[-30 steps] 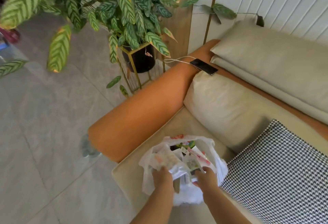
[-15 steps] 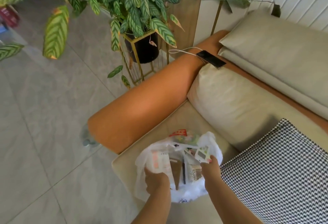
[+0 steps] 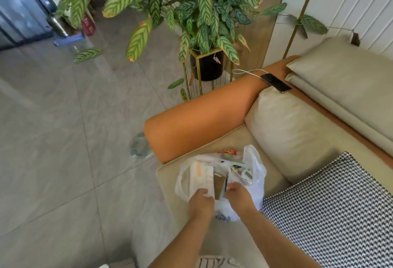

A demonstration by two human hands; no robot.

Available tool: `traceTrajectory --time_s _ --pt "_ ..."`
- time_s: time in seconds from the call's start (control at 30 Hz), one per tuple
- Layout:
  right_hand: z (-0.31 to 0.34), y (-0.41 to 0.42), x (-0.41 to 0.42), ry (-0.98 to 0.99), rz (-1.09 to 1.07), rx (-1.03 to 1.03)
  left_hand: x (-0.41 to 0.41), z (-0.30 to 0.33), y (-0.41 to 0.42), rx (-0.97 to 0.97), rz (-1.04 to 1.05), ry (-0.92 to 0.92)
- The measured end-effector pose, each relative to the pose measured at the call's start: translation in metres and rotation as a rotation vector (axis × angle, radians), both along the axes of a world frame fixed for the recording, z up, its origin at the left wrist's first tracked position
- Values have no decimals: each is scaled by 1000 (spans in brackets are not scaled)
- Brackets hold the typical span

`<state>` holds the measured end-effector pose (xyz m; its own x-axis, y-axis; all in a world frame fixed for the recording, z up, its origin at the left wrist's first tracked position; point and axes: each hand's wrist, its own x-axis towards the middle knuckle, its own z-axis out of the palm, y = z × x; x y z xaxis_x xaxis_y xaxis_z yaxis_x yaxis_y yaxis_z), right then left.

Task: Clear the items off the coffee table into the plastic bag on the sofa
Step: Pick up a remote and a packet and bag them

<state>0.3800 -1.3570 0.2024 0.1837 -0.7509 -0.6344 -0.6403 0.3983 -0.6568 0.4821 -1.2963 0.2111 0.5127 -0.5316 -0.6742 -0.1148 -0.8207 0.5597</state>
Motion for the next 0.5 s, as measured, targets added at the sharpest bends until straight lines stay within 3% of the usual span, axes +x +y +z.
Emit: traceTrajectory --time_s 0.17,0.3,0.5 --pt "25 39 13 98 374 -171 0 30 53 -16 -103 -106" --pt "29 80 26 93 568 -197 10 39 104 28 -124 -208" --pt "31 146 68 114 880 -228 41 37 186 52 35 -218"
